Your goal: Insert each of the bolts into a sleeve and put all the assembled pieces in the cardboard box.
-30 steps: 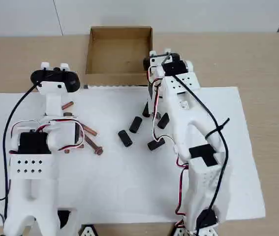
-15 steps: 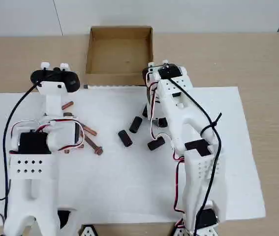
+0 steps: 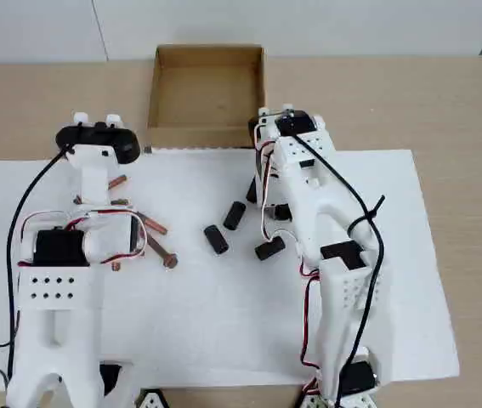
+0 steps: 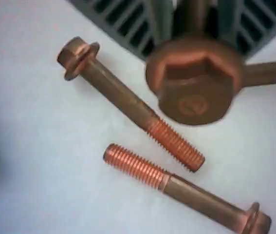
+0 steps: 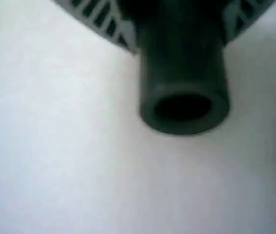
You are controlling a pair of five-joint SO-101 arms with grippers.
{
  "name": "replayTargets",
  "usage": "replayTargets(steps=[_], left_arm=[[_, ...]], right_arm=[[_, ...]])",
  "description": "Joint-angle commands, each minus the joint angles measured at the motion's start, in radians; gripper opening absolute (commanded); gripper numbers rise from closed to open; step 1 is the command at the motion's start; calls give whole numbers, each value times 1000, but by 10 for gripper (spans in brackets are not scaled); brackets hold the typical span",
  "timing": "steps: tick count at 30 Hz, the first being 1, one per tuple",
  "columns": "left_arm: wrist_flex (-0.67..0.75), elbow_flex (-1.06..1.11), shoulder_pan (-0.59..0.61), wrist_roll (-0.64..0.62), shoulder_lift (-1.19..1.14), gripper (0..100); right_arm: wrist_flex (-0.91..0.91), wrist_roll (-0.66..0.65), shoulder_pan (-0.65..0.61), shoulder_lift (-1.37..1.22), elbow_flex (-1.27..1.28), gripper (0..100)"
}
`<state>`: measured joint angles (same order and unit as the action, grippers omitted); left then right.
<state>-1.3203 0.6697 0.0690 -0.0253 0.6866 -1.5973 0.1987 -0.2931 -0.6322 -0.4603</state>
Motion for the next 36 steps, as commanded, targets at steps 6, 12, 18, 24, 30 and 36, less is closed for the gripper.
replayTargets(steps=[6, 12, 18, 24, 30, 36], left_arm=[[23, -15, 0, 8, 31, 6], [-43, -114, 0, 6, 31, 6], [-95, -236, 0, 6, 31, 6], [-195, -338, -25, 6, 60, 6], [-331, -317, -178, 3, 265, 6], [-242, -108, -226, -43, 497, 6]], right_arm=[[-111, -77, -12, 91, -219, 3], [-116, -109, -12, 300, -196, 4], [-127, -107, -5, 515, -103, 4], [-125, -107, -5, 803, 107, 4], [-117, -104, -4, 1147, 364, 4], [-77, -104, -4, 1440, 643, 4]])
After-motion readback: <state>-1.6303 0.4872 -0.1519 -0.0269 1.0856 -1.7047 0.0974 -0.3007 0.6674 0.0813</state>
